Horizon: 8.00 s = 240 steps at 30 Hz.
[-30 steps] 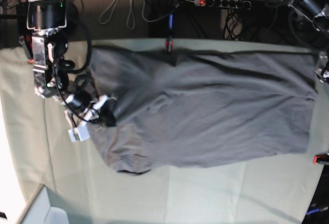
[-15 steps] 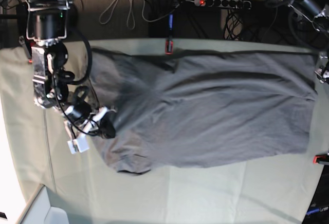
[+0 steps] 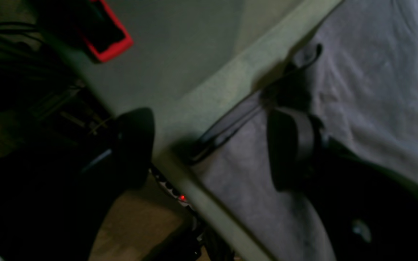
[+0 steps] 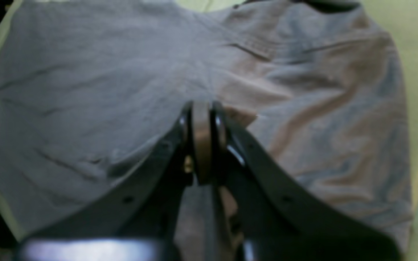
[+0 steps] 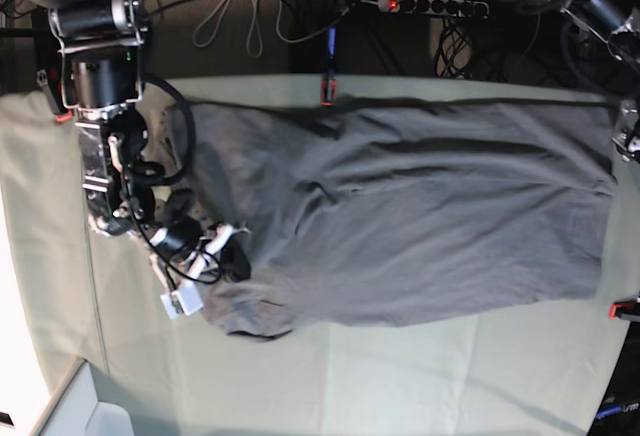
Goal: Layout the t-shirt on the table in an organized manner, then fold the t-shirt properly
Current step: 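Regrasp the shirt fabric with the right gripper and pull it outward, then lift the shirt edge with both grippers and pull it flat, then move both grippers to the shirt's opposite long edge and grasp it, then fold the grasped edge over toward the other edge with both grippers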
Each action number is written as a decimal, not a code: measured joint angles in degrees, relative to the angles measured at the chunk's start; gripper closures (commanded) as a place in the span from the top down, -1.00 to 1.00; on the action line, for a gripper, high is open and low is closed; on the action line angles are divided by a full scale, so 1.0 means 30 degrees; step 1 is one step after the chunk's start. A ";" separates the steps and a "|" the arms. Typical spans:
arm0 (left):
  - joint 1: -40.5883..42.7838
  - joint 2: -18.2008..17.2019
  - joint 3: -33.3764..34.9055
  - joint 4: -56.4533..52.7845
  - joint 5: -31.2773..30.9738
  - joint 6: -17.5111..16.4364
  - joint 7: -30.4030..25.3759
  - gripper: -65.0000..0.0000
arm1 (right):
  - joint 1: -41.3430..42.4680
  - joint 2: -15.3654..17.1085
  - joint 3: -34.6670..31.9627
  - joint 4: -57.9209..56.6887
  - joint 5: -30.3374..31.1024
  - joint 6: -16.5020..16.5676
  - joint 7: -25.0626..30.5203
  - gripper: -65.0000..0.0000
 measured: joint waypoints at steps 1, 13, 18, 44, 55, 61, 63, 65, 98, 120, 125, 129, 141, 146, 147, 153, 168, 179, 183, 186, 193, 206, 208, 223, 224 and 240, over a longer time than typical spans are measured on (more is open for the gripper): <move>0.0007 -0.0007 -0.0015 0.0000 0.0000 0.0000 0.0007 0.43 | 0.0007 -0.0007 0.0000 0.0000 -0.0022 0.0000 0.0007 -0.99; 0.0000 0.0007 0.0022 0.0000 -0.0007 0.0000 0.0007 0.43 | 0.0889 0.0044 -0.0087 -0.0284 -0.0029 0.0000 0.0051 -0.99; 0.0007 0.0007 0.0022 0.0000 -0.0007 0.0000 0.0007 0.43 | 0.0874 0.0036 -0.0087 -0.0284 -0.0029 0.0000 -0.0007 -0.96; 0.0000 0.0066 0.0022 0.0000 -0.0015 0.0000 0.0015 0.43 | -0.2929 0.1035 -0.0044 -0.0386 0.0022 -0.0007 0.0066 -1.00; 0.0007 0.0066 0.0022 0.0000 -0.0015 0.0000 0.0022 0.43 | -0.1953 0.1020 -0.0044 -0.0117 -0.0015 -0.0007 0.0007 -1.00; 0.0000 0.0073 0.0022 0.0000 -0.0015 0.0000 0.0080 0.43 | -0.1719 0.0991 -0.0044 -0.0117 0.0022 0.0000 0.0036 -1.00; 0.0007 0.0073 0.0022 0.0000 -0.0015 0.0000 0.0073 0.43 | -0.1727 0.0991 -0.0044 -0.0117 0.0022 -0.0007 -0.0015 -0.91; 0.0007 0.0117 0.0022 0.0000 -0.0015 0.0000 0.0080 0.44 | -0.1756 0.0998 -0.0044 -0.0117 0.0029 -0.0007 -0.0015 -0.64; 0.0109 0.0328 0.1902 -0.3446 -0.0364 0.0051 -0.2732 -1.00 | -0.7366 0.1741 0.4524 0.2521 0.0117 -0.0007 0.0204 -0.09; 0.0066 0.0546 0.1902 -0.2987 -0.0299 -0.0007 -0.2200 -1.00 | -1.1315 0.1093 0.9049 0.7635 0.0211 0.1574 0.0051 -1.00; 0.0226 0.1479 0.1960 -0.0656 -0.0131 0.0000 0.0597 -1.00 | -1.2998 0.0831 0.9770 0.8670 0.0102 0.1581 -0.0073 -1.00; 0.0969 0.2084 0.1967 0.2040 -0.0270 -0.0117 0.1552 -1.00 | -1.3449 0.0204 1.0601 0.9034 0.0138 0.1581 0.0029 -1.00; 0.2244 0.2703 0.1027 0.3555 -0.0291 -0.0131 0.1639 -1.00 | -1.4863 -0.0015 1.0790 0.8983 0.0117 0.1574 0.0066 -1.00; 0.2266 0.2710 0.0991 0.3657 -0.0284 -0.0131 0.1836 -0.86 | -1.4812 0.0051 1.0797 0.9012 0.0117 0.1574 -0.0058 -0.85; 0.2229 0.2696 0.1005 0.3672 -0.0284 -0.0124 0.1829 -0.72 | -1.4768 0.0095 1.0797 0.9056 0.0117 0.1574 -0.0080 -0.69; 0.2404 0.2652 0.0969 0.4284 0.0000 -0.0051 0.1785 0.02 | -1.4564 0.0627 1.1045 0.9085 -0.1064 0.1566 0.0073 0.17; -0.0583 0.2543 0.1093 0.7650 0.0007 0.0015 0.1719 0.03 | -0.3898 0.1166 0.7541 0.5370 -0.5617 0.1741 -0.0816 0.29; -0.1719 0.2142 0.1792 0.6594 0.0138 0.0066 0.1647 0.03 | 0.5064 0.0772 0.7191 -0.8852 -1.1030 0.1705 0.2710 0.28; -0.2718 0.0991 0.2521 0.3031 0.0146 0.0138 0.1180 0.03 | 0.4415 0.0896 0.7140 -0.9785 -1.1154 0.1712 0.3701 0.28; -0.3293 0.0226 0.3446 0.0029 0.0124 0.0146 -0.0816 0.03 | 0.4320 0.0663 0.7147 -0.9755 -1.1183 0.1698 0.3716 0.27; -0.5748 -0.1807 0.7512 -0.8327 0.0066 0.0160 -0.5909 0.03 | 0.4124 -0.0044 0.7162 -0.9712 -1.0979 0.1698 0.3942 -0.46; -0.8976 -0.2820 1.2575 -1.7471 0.0000 0.0146 -1.3566 0.03 | 0.4022 -0.0393 0.7169 -0.9734 -1.0979 0.1705 0.3818 -0.99; -0.9005 -0.2900 1.2633 -1.7464 0.0007 0.0845 -1.3559 0.03 | 0.4022 -0.0393 0.7169 -0.9734 -1.0972 0.1705 0.3810 -0.99; -0.9034 -0.2754 1.2633 -1.7471 0.1880 0.2149 -1.3690 0.01 | 0.3694 -0.0386 0.7169 -0.9668 -1.0819 0.1698 0.4211 -1.00; -0.9049 -0.2739 1.2633 -1.7471 0.1872 0.2142 -1.3675 0.00 | 0.3694 -0.0386 0.7169 -0.9668 -1.0826 0.1698 0.4211 -1.00; -0.9012 -0.2696 1.2590 -1.7420 0.1719 0.2076 -1.3580 -1.00 | 0.3330 -0.0386 0.7264 -0.9391 -1.0550 0.1698 0.4437 -1.00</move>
